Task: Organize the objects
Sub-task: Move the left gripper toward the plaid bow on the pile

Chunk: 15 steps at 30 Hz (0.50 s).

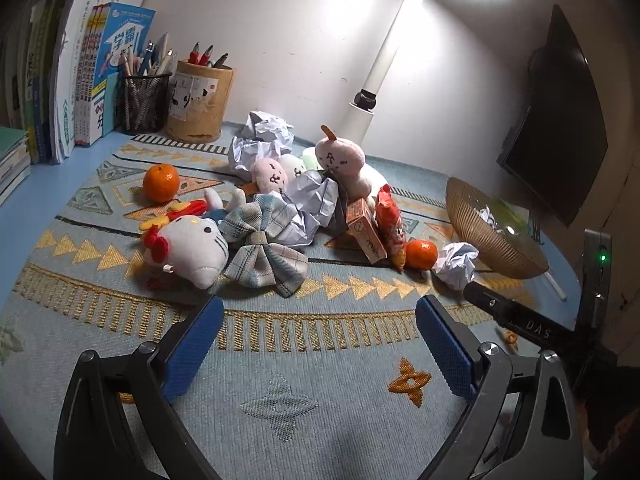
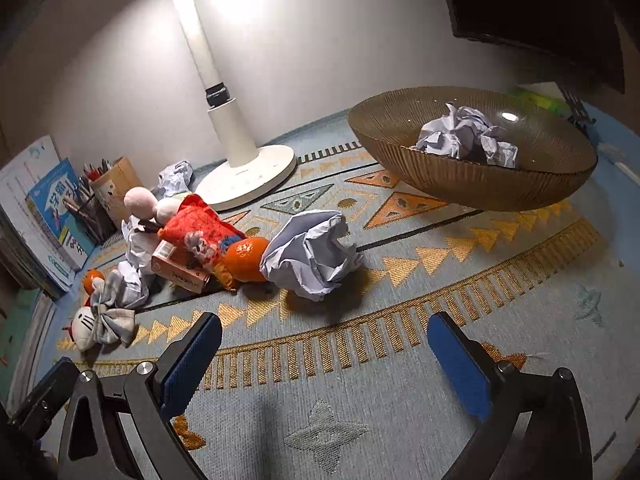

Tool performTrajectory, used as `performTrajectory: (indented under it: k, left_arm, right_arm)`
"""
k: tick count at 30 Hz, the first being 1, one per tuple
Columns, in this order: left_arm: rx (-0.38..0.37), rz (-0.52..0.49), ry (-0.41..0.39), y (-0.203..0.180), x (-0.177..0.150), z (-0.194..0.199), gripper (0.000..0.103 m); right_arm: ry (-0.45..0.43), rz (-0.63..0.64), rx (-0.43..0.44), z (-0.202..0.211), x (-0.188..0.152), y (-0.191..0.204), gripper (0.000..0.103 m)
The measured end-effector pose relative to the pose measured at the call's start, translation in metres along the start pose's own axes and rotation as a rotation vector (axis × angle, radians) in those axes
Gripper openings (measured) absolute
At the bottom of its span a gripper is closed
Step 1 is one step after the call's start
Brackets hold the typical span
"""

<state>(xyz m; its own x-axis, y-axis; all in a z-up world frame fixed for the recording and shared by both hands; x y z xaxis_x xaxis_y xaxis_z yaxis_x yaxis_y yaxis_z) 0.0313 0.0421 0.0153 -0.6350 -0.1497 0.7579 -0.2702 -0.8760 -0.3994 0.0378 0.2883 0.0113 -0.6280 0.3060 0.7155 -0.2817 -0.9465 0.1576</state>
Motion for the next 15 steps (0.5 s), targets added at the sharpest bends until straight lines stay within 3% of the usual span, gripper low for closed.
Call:
performTrajectory:
  k: [3, 7, 10, 15]
  left_arm:
    - [-0.080, 0.157, -0.020, 0.027, 0.005, 0.006, 0.097]
    - [-0.164, 0.422, -0.017, 0.073, 0.001, 0.002, 0.096]
    - [-0.145, 0.396, -0.035, 0.068, 0.002, 0.006, 0.097]
    - [-0.117, 0.313, -0.023, 0.054, 0.003, 0.003, 0.097]
  right_arm:
    - [-0.005, 0.014, 0.006, 0.000, -0.001, 0.002, 0.103]
    - [0.029, -0.077, 0.054, -0.006, 0.001, -0.013, 0.103]
    - [0.033, -0.141, 0.042, -0.009, 0.001, -0.023, 0.103]
    - [0.009, -0.093, 0.021, -0.005, 0.002, -0.014, 0.103]
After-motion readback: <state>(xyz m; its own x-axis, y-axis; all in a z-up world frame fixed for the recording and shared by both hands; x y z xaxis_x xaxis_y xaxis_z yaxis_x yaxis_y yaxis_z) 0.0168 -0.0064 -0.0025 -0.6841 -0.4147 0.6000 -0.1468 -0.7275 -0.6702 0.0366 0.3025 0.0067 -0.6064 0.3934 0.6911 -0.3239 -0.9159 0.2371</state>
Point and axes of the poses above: each gripper's, at about its wrist camera, not at the fingertips, and z roughly against the way its jaws point, y to its left, x to its top, the point moved 4 cm from there along -z, roughly the way its jaws point, and after that the axes turned 4 degrees about -x, right-handed, at the moved point
